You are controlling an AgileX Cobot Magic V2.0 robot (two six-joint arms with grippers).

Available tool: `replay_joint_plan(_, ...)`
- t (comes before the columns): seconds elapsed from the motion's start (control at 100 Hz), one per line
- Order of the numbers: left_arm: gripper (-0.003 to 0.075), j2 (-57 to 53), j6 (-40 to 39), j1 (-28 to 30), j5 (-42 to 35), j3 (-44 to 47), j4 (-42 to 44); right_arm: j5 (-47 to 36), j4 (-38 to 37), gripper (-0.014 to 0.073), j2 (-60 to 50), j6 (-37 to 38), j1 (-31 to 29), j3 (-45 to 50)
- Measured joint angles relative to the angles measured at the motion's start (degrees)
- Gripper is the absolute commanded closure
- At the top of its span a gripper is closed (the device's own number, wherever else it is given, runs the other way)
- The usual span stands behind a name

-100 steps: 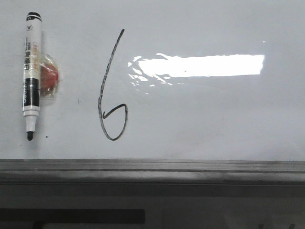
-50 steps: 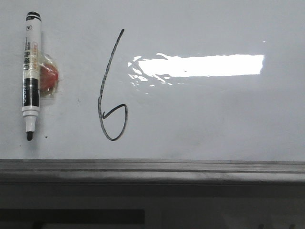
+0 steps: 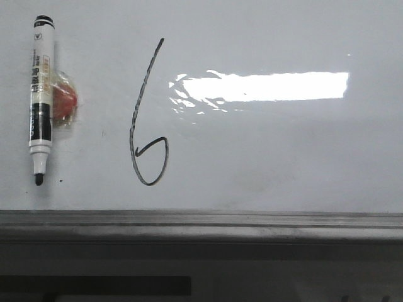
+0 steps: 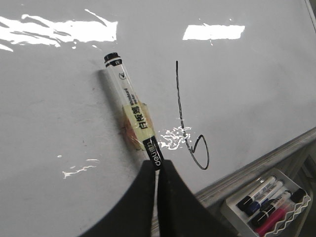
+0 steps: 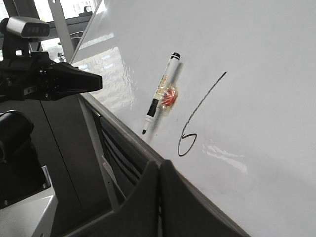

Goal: Write number 6 on whiteboard

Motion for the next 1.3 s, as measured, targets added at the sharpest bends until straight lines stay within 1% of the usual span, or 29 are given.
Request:
replay_joint_plan(0.15, 0.0739, -0.12, 0.0, 0.1, 0.0, 0.1, 0.45, 0.0, 0.0, 0.066, 0.0, 0.0, 0.0, 0.0)
replay_joint_plan(0.26, 0.0739, -0.58, 0.0, 2.19, 0.03, 0.23, 3.1, 0.0, 0.0, 0.066, 0.0, 0.0, 0.0, 0.0)
replay_joint_plan(0.47, 0.0739, -1.94, 0.0, 11.83, 0.13, 2.93, 7.75, 0.0, 0.0, 0.066, 0.0, 0.0, 0.0, 0.0)
replay_joint_plan(0.71, 0.0739, -10.93, 0.0, 21.16, -0.18, 10.19, 8.36, 0.0, 0.0, 0.066, 0.0, 0.0, 0.0, 0.0)
replay_joint_plan(0.74, 0.0739, -11.7, 0.0, 22.39, 0.68, 10.13, 8.36, 0.0, 0.0, 0.066, 0.0, 0.0, 0.0, 0.0)
replay_joint_plan(0.84, 0.0739, -13.62, 0.0, 27.14, 0.01, 10.13, 8.36, -0.03, 0.0, 0.066, 0.0, 0.0, 0.0, 0.0)
replay_joint_plan(1.01, 0.0739, -13.64, 0.0, 34.99, 3.59, 10.13, 8.5, -0.03, 0.0, 0.066, 0.0, 0.0, 0.0, 0.0)
replay_joint_plan(1.09, 0.0739, -13.64, 0.0, 36.57, 5.63, 10.13, 8.53, -0.03, 0.0, 0.066, 0.0, 0.0, 0.0, 0.0)
replay_joint_plan(1.17, 0.0739, -13.64, -0.65, 37.1, 9.36, 10.13, 8.63, -0.03, 0.0, 0.066, 0.0, 0.0, 0.0, 0.0)
replay_joint_plan(1.3, 0.0739, -13.64, -6.76, 37.13, 10.48, 10.13, 9.61, -0.03, 0.0, 0.066, 0.0, 0.0, 0.0, 0.0)
